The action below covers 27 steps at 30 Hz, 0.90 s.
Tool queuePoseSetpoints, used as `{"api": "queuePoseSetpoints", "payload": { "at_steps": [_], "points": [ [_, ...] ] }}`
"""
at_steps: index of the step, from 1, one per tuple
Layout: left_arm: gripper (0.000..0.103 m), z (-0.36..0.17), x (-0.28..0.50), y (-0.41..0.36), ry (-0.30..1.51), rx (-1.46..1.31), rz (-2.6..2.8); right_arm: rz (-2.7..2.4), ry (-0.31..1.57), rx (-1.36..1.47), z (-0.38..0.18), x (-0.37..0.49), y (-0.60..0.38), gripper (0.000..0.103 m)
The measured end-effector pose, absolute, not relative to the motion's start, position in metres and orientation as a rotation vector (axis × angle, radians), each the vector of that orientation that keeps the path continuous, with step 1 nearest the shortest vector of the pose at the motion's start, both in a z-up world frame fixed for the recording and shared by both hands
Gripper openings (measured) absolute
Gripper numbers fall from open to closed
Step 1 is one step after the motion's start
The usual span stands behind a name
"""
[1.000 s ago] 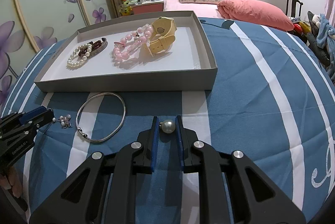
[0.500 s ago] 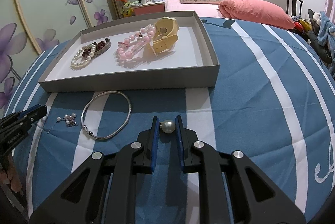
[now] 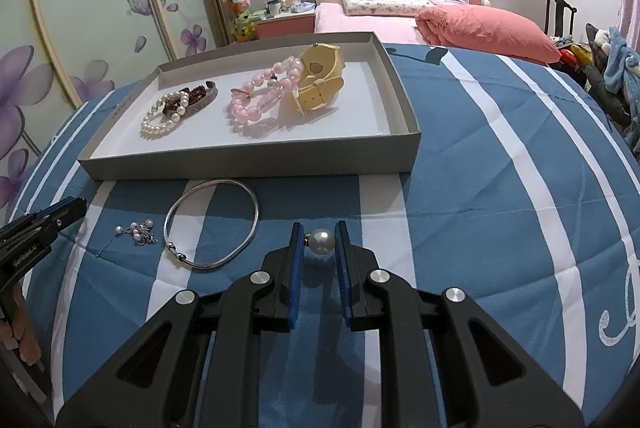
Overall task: Organize jewelry
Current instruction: 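Carry the ring and pearl stud into the gray tray and open both tools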
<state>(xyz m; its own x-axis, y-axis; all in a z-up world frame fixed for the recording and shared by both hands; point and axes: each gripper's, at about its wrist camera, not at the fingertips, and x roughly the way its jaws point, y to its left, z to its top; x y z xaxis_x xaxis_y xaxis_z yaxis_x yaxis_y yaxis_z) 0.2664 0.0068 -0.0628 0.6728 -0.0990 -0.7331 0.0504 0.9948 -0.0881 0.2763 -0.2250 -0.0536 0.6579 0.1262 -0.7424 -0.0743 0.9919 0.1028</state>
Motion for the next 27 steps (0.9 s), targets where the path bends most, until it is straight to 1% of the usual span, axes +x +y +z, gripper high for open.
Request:
{"api": "queuePoseSetpoints", "payload": {
  "at_steps": [11, 22, 27],
  "points": [
    [0.022, -0.043, 0.252, -0.007, 0.754, -0.055, -0.134, 0.154, 0.795, 0.067, -0.041, 0.267, -0.218, 0.017],
    [0.022, -0.006, 0.248, -0.019, 0.569, -0.034, -0.136, 0.200, 0.560, 0.050, 0.008, 0.261, -0.202, 0.017],
    [0.022, 0.009, 0.253, -0.023, 0.495, -0.038, -0.131, 0.214, 0.499, 0.051, 0.021, 0.269, -0.192, 0.017]
  ]
}}
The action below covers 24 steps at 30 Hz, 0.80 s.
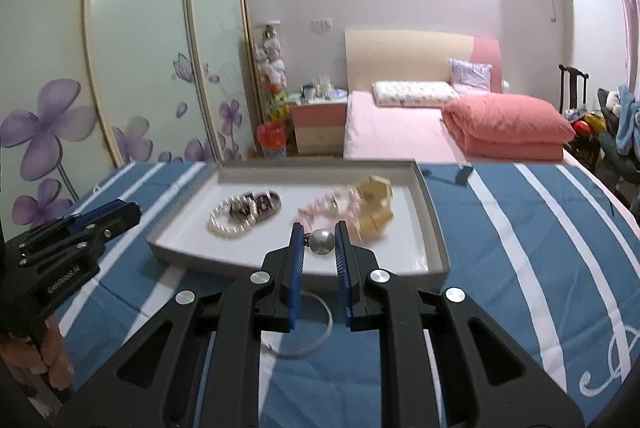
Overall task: Organize jewelry
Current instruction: 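Carry the ring and pearl stud into the gray tray and open both tools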
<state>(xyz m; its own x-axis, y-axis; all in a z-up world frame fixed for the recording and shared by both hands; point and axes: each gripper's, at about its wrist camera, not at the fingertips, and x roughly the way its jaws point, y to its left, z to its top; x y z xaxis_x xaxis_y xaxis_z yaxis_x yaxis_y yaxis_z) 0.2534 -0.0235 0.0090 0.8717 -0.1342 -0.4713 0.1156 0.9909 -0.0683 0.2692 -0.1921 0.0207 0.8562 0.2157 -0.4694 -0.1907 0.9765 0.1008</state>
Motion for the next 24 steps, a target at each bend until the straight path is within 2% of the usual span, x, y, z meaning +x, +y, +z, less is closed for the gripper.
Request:
{"api": "queuePoseSetpoints", "payload": {
  "at_steps": [24],
  "points": [
    [0.022, 0.008, 0.304, -0.033, 0.453, -0.024, -0.144, 0.205, 0.452, 0.074, 0.021, 0.324, -0.184, 0.017]
  ]
}}
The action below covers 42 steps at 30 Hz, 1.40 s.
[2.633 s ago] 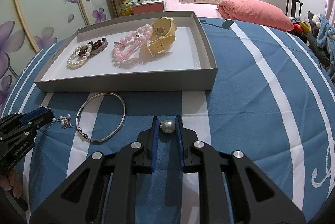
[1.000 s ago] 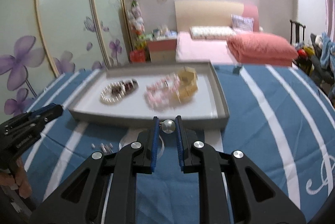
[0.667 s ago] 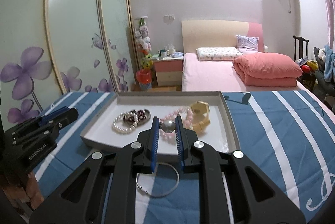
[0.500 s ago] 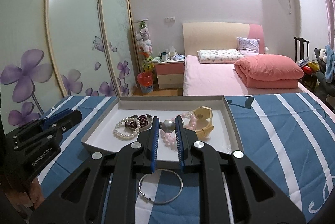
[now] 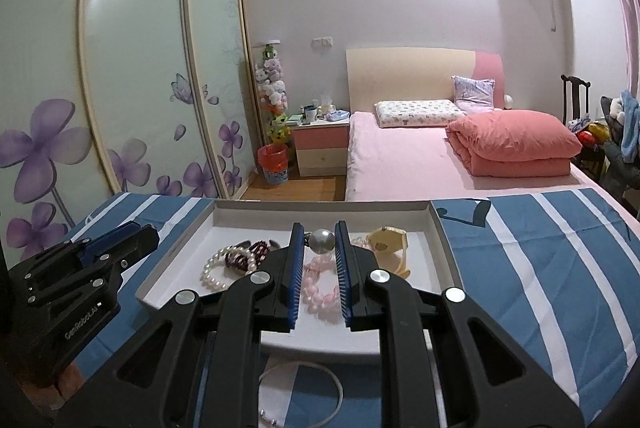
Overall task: Organize jewelry
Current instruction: 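Carry the ring and pearl stud into the gray tray and open both tools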
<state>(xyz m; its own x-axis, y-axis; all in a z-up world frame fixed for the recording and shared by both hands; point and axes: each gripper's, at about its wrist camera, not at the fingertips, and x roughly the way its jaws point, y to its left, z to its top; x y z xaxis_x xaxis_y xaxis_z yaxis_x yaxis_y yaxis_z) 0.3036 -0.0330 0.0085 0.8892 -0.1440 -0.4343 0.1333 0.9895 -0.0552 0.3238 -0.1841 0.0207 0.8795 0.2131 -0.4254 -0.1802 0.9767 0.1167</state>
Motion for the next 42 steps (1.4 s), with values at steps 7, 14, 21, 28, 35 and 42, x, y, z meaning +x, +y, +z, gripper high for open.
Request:
{"api": "queuePoseSetpoints", "payload": {
  "at_steps": [7, 14, 21, 28, 35, 42],
  "points": [
    [0.022, 0.002, 0.334, -0.039, 0.457, -0.019, -0.135, 0.210, 0.500, 0.088, 0.006, 0.348, -0.182, 0.017],
    [0.022, -0.007, 0.346, -0.041, 0.475, -0.013, -0.140, 0.222, 0.532, 0.103, -0.001, 0.355, -0.181, 0.037],
    [0.022, -0.014, 0.351, -0.044, 0.492, -0.014, -0.147, 0.205, 0.512, 0.091, 0.000, 0.351, -0.187, 0.049],
    [0.031, -0.020, 0.360, -0.044, 0.520, -0.028, -0.145, 0.186, 0.523, 0.097, -0.003, 0.352, -0.192, 0.049],
    [0.035, -0.022, 0.363, -0.042, 0.529, -0.035, -0.131, 0.185, 0.529, 0.095, -0.005, 0.355, -0.192, 0.049],
    [0.035, -0.021, 0.361, -0.040, 0.531, -0.038, -0.125, 0.187, 0.531, 0.095, -0.004, 0.354, -0.192, 0.049]
  ]
}}
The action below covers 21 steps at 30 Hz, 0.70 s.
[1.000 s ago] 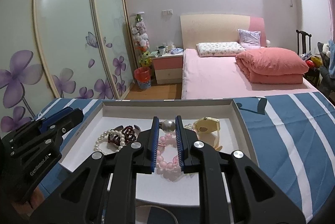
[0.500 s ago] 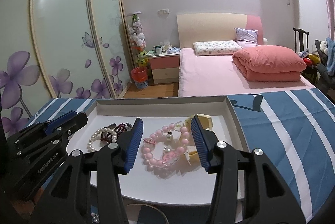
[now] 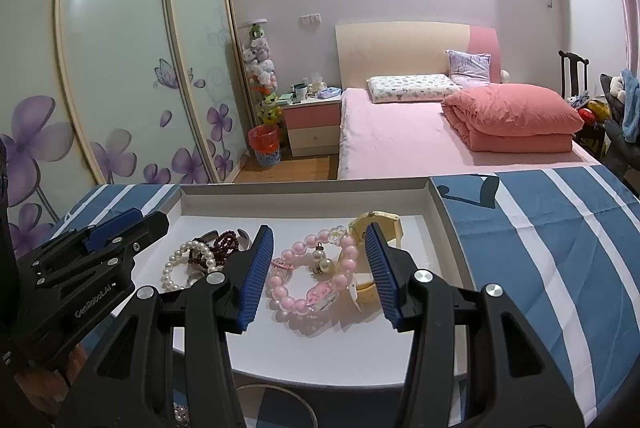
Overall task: Organize jewelry
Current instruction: 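Carry the ring and pearl stud into the gray tray and open both tools, then grasp the pearl earrings with the left tool while the right tool grasps the silver bangle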
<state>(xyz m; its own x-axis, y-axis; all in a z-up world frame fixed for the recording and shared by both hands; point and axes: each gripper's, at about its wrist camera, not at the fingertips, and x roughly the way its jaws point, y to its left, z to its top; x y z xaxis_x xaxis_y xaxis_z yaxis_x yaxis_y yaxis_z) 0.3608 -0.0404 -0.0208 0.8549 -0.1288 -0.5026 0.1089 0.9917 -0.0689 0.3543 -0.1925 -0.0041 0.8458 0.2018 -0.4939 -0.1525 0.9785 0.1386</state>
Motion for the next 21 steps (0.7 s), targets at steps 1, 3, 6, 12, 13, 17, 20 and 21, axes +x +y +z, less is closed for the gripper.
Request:
{"api": "queuePoseSetpoints", "payload": {
  "at_steps": [1, 3, 6, 12, 13, 17, 20, 21],
  "points": [
    [0.035, -0.020, 0.360, -0.040, 0.530, -0.037, -0.124, 0.191, 0.533, 0.095, -0.004, 0.352, -0.192, 0.049],
    [0.035, -0.019, 0.359, -0.038, 0.531, -0.037, -0.128, 0.198, 0.543, 0.091, -0.006, 0.346, -0.193, 0.049],
    [0.039, -0.018, 0.349, -0.035, 0.532, -0.031, -0.133, 0.210, 0.579, 0.089, -0.012, 0.330, -0.195, 0.049],
    [0.050, -0.025, 0.305, -0.021, 0.554, -0.021, -0.138, 0.242, 0.709, 0.064, -0.031, 0.298, -0.196, 0.052],
    [0.053, -0.026, 0.298, -0.018, 0.557, -0.020, -0.136, 0.245, 0.741, 0.060, -0.037, 0.293, -0.194, 0.057],
    [0.062, -0.036, 0.269, -0.006, 0.587, -0.018, -0.132, 0.254, 0.822, 0.057, -0.050, 0.278, -0.189, 0.063],
    [0.065, -0.043, 0.254, 0.003, 0.610, -0.038, -0.122, 0.252, 0.854, 0.056, -0.056, 0.274, -0.185, 0.071],
    [0.066, -0.045, 0.251, 0.007, 0.616, -0.043, -0.116, 0.247, 0.867, 0.045, -0.059, 0.274, -0.181, 0.072]
  ]
}}
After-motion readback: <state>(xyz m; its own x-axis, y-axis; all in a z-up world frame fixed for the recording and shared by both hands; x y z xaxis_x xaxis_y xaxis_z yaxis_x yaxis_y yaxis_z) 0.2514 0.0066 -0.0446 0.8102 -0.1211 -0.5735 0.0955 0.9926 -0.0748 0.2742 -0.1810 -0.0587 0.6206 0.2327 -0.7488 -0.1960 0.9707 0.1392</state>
